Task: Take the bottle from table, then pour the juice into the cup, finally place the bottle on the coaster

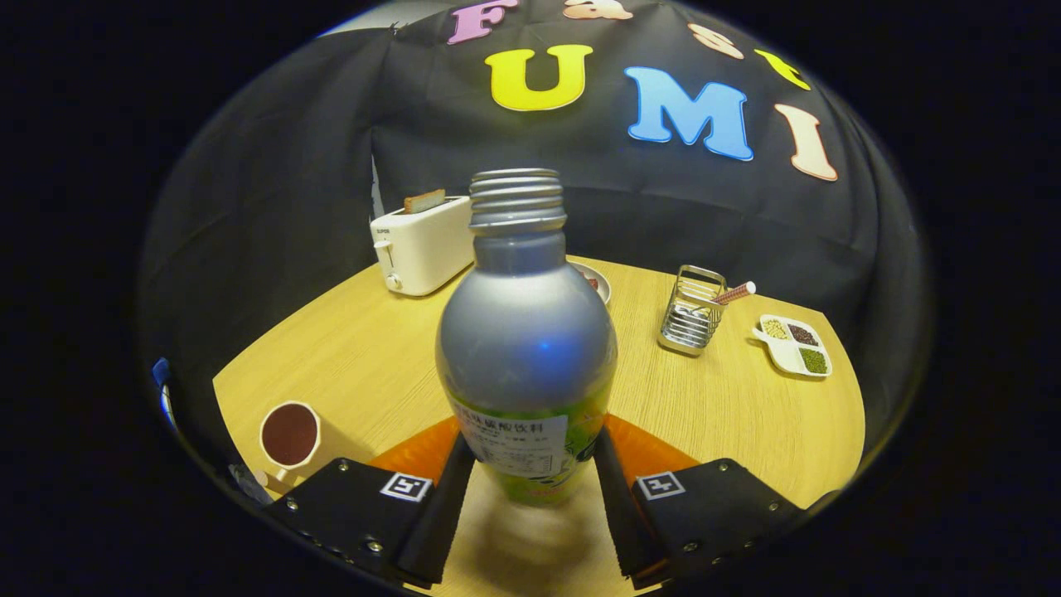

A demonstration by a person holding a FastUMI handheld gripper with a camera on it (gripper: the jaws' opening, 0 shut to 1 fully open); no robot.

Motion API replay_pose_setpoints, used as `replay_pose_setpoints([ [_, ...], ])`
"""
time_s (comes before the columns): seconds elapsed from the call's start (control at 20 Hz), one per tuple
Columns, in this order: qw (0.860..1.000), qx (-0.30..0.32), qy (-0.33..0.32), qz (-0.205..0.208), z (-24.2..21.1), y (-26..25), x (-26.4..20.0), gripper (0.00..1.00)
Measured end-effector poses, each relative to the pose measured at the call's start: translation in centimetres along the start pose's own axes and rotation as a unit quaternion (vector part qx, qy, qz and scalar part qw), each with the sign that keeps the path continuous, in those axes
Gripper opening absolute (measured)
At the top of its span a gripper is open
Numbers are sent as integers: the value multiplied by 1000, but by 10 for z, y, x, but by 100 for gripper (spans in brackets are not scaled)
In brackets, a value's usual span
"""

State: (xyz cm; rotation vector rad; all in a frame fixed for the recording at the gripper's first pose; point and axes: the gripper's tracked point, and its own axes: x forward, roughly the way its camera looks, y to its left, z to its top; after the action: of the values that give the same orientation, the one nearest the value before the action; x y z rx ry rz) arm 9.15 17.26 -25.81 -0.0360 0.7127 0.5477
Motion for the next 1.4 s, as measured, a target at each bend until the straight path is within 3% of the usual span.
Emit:
replay_pose_setpoints([
  [0.35, 999, 29, -26, -16, 15, -19, 31, 75],
  [0.95, 997, -2, -65, -39, 29, -41, 75, 76],
  [1.4, 998, -16, -53, -36, 18, -46, 85, 78],
])
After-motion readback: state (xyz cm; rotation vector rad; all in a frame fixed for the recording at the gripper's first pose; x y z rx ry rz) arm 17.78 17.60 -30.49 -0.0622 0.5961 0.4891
